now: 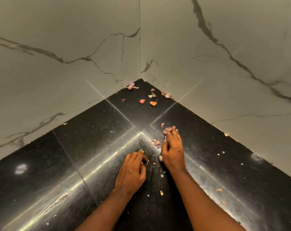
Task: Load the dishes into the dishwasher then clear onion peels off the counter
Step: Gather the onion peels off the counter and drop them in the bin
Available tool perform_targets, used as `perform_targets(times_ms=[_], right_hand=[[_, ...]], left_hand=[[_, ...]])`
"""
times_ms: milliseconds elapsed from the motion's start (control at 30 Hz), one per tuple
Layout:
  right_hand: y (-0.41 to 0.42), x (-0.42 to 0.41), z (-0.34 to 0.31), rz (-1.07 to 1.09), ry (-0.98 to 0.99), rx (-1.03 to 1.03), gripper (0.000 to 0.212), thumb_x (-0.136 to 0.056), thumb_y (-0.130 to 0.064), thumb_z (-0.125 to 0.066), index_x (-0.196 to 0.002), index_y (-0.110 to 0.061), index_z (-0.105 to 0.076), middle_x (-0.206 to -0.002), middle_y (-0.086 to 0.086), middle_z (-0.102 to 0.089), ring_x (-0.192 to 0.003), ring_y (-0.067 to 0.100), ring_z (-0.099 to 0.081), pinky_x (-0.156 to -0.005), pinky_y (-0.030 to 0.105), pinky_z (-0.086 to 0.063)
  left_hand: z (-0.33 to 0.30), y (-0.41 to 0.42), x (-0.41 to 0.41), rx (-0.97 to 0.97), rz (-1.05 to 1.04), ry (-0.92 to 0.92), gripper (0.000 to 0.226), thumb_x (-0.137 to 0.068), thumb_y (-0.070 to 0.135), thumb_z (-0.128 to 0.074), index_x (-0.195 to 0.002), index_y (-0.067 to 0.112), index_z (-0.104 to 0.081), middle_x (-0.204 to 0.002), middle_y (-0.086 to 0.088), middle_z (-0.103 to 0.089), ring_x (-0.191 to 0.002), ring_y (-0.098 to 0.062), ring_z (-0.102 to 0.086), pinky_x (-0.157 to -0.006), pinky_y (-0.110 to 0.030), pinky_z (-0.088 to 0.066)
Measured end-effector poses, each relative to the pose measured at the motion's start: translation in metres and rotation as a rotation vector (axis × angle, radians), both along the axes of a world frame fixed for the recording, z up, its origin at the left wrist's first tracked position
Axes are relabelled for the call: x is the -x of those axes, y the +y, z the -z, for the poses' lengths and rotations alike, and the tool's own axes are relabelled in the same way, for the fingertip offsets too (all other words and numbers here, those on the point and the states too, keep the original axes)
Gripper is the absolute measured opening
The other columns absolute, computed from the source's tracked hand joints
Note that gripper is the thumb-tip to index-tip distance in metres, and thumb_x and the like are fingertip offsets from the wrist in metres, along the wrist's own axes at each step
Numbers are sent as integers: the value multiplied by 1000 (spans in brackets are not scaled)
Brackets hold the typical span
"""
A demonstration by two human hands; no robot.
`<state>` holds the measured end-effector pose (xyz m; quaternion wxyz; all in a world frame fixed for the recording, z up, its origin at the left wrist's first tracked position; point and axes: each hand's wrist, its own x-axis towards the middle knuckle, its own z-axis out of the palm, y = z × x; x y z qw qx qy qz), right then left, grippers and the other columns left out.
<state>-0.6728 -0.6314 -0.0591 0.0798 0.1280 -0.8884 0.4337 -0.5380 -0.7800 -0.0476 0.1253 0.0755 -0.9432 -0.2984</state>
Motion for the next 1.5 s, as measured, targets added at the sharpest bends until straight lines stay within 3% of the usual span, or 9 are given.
perform_targets(times_ms=[100,200,333,533,700,833,1167,1367,1500], right_hand=[[-3,7,-9,134,-134,56,59,-101,-14,-57,-158,-15,-43,-169,1,-30,-154,14,-30,-125,26,-23],[1,22,-15,203,-178,47,62,-100,-11,-55,-160,-12,-39,-168,5,-31,-152,18,-36,-121,23,-23],[-5,30,-11,167,-106,-83,58,-101,-8,-50,-158,-10,-41,-166,7,-36,-151,25,-35,-123,32,-24],[-8,30,-5,120,-67,-113,54,-105,-13,-46,-158,-11,-40,-167,6,-34,-152,22,-32,-125,37,-28],[-15,32,-4,66,-95,-281,55,-113,-41,-30,-162,-16,-33,-170,3,-27,-155,22,-27,-125,46,-28],[-22,33,-2,106,-118,-306,55,-112,-42,-29,-161,-17,-35,-170,1,-27,-154,21,-28,-122,49,-30],[-19,36,-11,69,-137,-409,55,-113,-43,-28,-163,-21,-31,-171,-6,-24,-156,12,-21,-125,39,-23],[-21,35,-12,73,-122,-465,53,-112,-40,-31,-161,-20,-36,-169,-5,-29,-155,13,-23,-125,41,-27],[-19,35,-11,61,-135,-499,54,-112,-42,-28,-162,-21,-34,-170,-5,-27,-156,12,-20,-126,42,-26]], left_hand=[[-5,6,2,160,11,-50,28,-99,39,-53,-123,29,-61,-129,8,-56,-117,-17,-53,-94,-38,-51],[-7,10,3,279,137,-171,61,-100,64,-39,-154,36,-38,-160,2,-34,-139,-24,-37,-112,-44,-37],[-6,4,28,346,372,-212,66,-102,66,-32,-162,44,-15,-174,4,-2,-158,-23,-9,-120,-50,-18],[-21,-42,124,-6,111,-99,54,-107,50,-35,-155,26,-40,-167,0,-31,-151,-18,-28,-121,-54,-27],[-43,-135,232,239,15,-231,63,-108,46,-39,-162,15,-27,-172,-9,-16,-158,-26,-16,-124,-58,-17],[-47,-198,307,408,31,-315,71,-107,43,-45,-164,11,-17,-173,-11,-8,-160,-27,-10,-129,-50,-14],[-39,-191,380,359,103,-356,68,-105,42,-50,-159,7,-29,-165,-21,-29,-149,-40,-32,-124,-46,-27],[-29,-180,343,-227,87,113,28,-103,37,-53,-120,20,-68,-111,-3,-74,-97,-15,-72,-93,-39,-59],[-23,-201,343,-3,-35,80,41,-103,42,-48,-137,22,-57,-137,-11,-62,-128,-26,-56,-113,-42,-43]])
